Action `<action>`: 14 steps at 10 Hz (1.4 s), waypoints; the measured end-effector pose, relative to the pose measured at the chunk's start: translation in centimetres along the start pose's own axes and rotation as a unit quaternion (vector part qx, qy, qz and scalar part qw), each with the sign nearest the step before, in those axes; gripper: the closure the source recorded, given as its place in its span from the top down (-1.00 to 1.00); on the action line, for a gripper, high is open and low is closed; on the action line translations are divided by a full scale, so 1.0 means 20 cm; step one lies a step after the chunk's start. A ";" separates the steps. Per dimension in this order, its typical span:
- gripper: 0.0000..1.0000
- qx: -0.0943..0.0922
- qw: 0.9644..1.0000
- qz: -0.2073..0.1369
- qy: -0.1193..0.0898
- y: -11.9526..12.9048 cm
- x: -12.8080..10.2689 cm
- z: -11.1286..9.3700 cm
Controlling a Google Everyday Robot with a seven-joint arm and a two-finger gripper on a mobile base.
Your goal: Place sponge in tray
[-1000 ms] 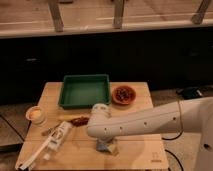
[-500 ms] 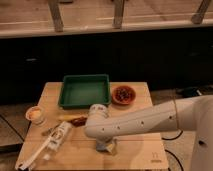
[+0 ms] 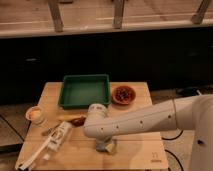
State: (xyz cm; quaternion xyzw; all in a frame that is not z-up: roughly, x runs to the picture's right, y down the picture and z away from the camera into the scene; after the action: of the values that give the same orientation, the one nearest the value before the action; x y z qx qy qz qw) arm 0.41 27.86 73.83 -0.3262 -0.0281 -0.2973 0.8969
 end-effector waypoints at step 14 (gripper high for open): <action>0.54 -0.006 0.999 -0.036 -0.007 -0.02 -0.09 0.02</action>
State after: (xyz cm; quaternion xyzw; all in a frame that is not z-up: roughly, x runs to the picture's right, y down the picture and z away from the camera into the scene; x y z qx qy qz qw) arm -1.14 28.78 74.01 -0.3321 -0.0444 -0.3273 0.8835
